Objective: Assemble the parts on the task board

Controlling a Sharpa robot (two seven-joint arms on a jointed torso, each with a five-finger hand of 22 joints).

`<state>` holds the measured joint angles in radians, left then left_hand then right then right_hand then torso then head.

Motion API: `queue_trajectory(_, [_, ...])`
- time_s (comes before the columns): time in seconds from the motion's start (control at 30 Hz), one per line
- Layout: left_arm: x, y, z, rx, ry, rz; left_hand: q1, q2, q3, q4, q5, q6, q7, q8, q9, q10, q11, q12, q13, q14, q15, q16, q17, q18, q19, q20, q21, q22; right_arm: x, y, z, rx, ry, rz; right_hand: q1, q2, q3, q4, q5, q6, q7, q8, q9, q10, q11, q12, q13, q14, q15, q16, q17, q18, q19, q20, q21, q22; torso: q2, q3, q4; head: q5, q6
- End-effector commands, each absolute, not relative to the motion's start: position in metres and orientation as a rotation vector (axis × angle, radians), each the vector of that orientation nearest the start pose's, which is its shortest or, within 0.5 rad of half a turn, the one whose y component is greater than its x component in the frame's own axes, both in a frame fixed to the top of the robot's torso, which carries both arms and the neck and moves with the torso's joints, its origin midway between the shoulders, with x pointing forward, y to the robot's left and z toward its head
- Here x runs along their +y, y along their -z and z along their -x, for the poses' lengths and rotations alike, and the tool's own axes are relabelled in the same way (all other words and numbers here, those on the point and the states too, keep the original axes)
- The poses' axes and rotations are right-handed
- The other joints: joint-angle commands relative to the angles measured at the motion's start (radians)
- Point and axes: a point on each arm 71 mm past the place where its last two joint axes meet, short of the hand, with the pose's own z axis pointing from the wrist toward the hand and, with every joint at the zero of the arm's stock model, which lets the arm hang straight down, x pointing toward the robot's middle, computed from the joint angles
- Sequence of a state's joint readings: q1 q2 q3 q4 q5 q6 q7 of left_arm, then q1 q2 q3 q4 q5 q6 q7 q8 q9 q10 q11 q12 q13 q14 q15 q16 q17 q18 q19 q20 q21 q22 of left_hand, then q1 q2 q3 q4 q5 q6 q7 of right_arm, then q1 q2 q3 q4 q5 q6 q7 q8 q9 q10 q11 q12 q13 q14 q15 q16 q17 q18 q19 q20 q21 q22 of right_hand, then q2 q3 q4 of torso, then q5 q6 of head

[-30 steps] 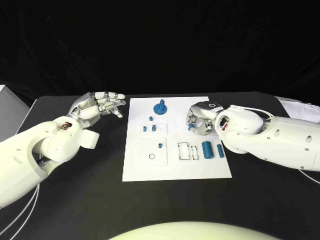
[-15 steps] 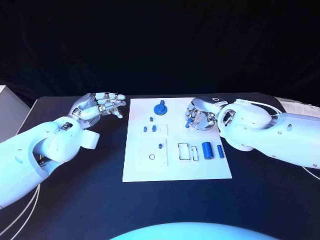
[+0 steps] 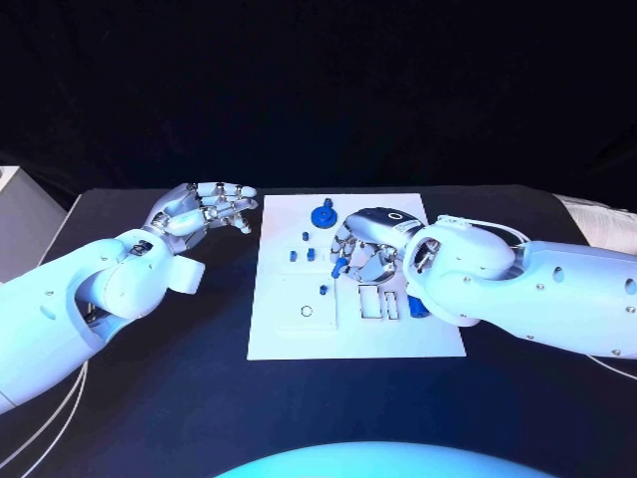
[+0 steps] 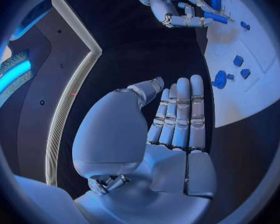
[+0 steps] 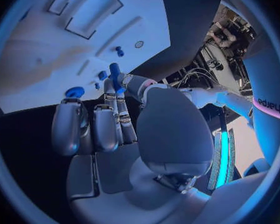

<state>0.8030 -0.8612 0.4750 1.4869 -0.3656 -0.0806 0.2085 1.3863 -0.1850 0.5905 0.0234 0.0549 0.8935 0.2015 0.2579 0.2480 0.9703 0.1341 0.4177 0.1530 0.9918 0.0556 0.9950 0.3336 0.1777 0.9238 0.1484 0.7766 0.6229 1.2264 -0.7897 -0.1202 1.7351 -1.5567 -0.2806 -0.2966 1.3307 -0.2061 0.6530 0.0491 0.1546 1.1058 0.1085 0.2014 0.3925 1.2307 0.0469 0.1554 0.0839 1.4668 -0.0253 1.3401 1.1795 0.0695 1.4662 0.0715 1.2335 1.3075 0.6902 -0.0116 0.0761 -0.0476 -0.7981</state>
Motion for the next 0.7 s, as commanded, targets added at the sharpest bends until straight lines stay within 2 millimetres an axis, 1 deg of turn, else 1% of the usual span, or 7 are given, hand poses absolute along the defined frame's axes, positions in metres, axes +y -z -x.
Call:
queue_trajectory(0.03, [0.242, 0.194, -0.483, 1.495, 1.626, 1.012, 0.001, 0.006, -0.004, 0.004, -0.002, -0.006, 0.0, 0.007, 0.001, -0.007, -0.001, 0.004, 0.001, -0.006, 0.004, -0.003, 0.001, 0.007, 0.008, 0.001, -0.004, -0.001, -0.108, 0.188, -0.424, 1.68, -0.7, 0.372, -0.001, 0.006, 0.006, -0.002, 0.006, 0.004, 0.002, 0.007, 0.016, 0.006, 0.002, -0.004, 0.001, 0.028, -0.009, 0.001, -0.002, -0.005, 0.066, -0.009, 0.003, 0.023, 0.001, -0.0005, 0.0021, 0.006, -0.003])
queue_trajectory(0.1, [0.242, 0.194, -0.483, 1.495, 1.626, 1.013, 0.001, 0.006, -0.004, 0.004, -0.002, -0.006, 0.0, 0.007, 0.001, -0.007, -0.001, 0.004, 0.001, -0.006, 0.004, -0.003, 0.001, 0.007, 0.008, 0.001, -0.004, -0.001, -0.1, 0.192, -0.419, 1.675, -0.717, 0.392, -0.001, 0.006, 0.006, -0.002, 0.006, 0.004, 0.002, 0.007, 0.016, 0.006, 0.002, -0.004, 0.001, 0.028, -0.009, 0.001, -0.002, -0.005, 0.066, -0.009, 0.003, 0.023, 0.001, -0.0011, 0.0029, 0.008, -0.004])
queue_trajectory(0.3, [0.242, 0.194, -0.483, 1.495, 1.626, 1.013, 0.002, 0.006, -0.004, 0.003, -0.003, -0.006, 0.0, 0.008, 0.002, -0.008, -0.001, 0.008, 0.002, -0.006, 0.004, -0.004, 0.002, 0.007, 0.01, 0.001, -0.005, -0.003, -0.086, 0.199, -0.412, 1.67, -0.743, 0.426, -0.001, 0.006, 0.007, -0.005, 0.008, 0.002, 0.003, 0.007, 0.017, 0.006, 0.003, -0.006, 0.001, 0.028, -0.008, 0.001, -0.002, -0.005, 0.066, -0.009, 0.002, 0.022, 0.001, -0.0016, 0.0007, 0.016, -0.009])
queue_trajectory(0.53, [0.242, 0.194, -0.483, 1.496, 1.626, 1.013, 0.002, 0.006, -0.004, 0.003, -0.003, -0.006, 0.0, 0.008, 0.002, -0.008, -0.001, 0.008, 0.002, -0.006, 0.004, -0.004, 0.002, 0.007, 0.01, 0.001, -0.005, -0.003, -0.079, 0.205, -0.408, 1.675, -0.758, 0.439, 0.0, 0.006, 0.008, -0.006, 0.008, 0.001, 0.004, 0.007, 0.017, 0.006, 0.003, -0.007, 0.001, 0.028, -0.008, 0.001, -0.002, -0.005, 0.066, -0.009, 0.001, 0.021, 0.0, -0.0004, 0.0014, 0.021, -0.014])
queue_trajectory(0.7, [0.242, 0.194, -0.483, 1.496, 1.626, 1.013, 0.002, 0.006, -0.004, 0.003, -0.003, -0.006, 0.0, 0.008, 0.002, -0.008, -0.001, 0.008, 0.002, -0.006, 0.004, -0.004, 0.002, 0.007, 0.01, 0.001, -0.005, -0.003, -0.077, 0.21, -0.407, 1.693, -0.751, 0.452, 0.0, 0.006, 0.009, -0.007, 0.009, 0.0, 0.004, 0.007, 0.018, 0.006, 0.003, -0.008, 0.001, 0.028, -0.008, 0.001, -0.003, -0.005, 0.066, -0.009, 0.001, 0.021, 0.001, 0.0, -0.0002, 0.024, -0.017])
